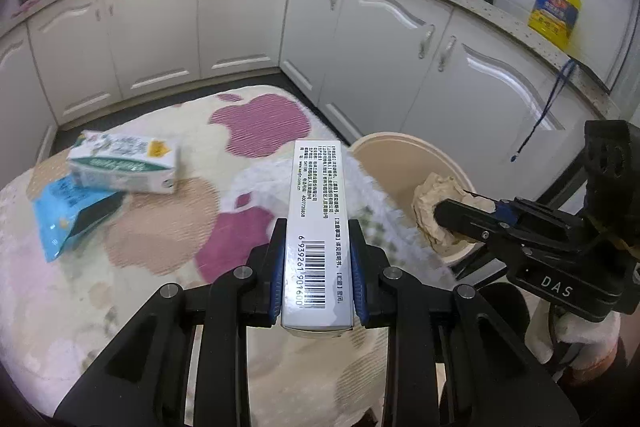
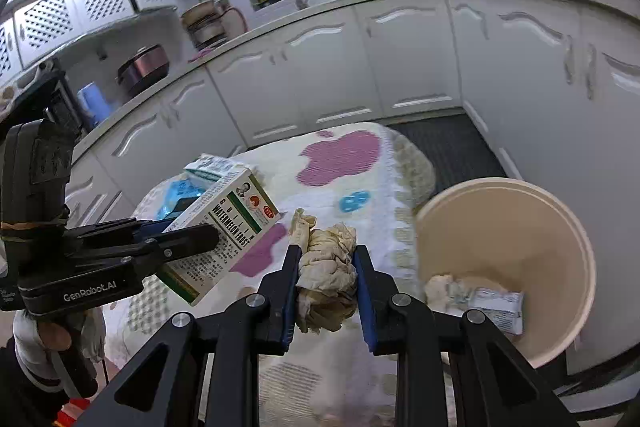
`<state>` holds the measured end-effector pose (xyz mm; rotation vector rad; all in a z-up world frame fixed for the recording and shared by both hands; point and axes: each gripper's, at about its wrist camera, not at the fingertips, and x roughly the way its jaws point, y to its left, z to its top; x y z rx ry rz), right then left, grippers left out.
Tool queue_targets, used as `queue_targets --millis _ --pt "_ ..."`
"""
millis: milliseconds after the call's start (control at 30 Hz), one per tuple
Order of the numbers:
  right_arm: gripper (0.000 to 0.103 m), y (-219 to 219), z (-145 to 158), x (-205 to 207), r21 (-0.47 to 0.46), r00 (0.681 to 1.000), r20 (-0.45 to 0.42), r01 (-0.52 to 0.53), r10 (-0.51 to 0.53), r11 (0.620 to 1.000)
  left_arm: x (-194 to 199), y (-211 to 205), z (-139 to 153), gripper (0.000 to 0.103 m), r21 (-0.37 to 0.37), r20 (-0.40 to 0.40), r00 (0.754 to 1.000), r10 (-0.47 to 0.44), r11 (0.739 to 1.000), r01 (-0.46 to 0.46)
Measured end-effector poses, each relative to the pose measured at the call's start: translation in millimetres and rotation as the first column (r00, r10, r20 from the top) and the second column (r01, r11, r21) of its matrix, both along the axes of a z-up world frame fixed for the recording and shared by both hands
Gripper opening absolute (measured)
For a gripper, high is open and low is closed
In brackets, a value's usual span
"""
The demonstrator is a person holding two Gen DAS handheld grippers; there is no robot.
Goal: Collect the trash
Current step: 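Carry the brown paper and white box toward the bucket with both grippers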
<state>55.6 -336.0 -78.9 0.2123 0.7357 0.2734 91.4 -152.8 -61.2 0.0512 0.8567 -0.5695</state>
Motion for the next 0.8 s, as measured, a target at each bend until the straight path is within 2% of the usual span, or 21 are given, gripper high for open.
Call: queue_targets --millis 233,800 --pt "0.025 -34 -1 -6 0.014 0.997 -0.009 0.080 -0.080 0.997 5 -42 -1 0.025 0.009 0.009 0.998 -0.058 0.998 0.058" --pt "0.025 -93 -18 -7 0.008 0.973 -0.055 0.225 -0.224 0.974 29 -125 -22 0.025 0.006 -0.038 0.989 -0.140 0.990 0.140"
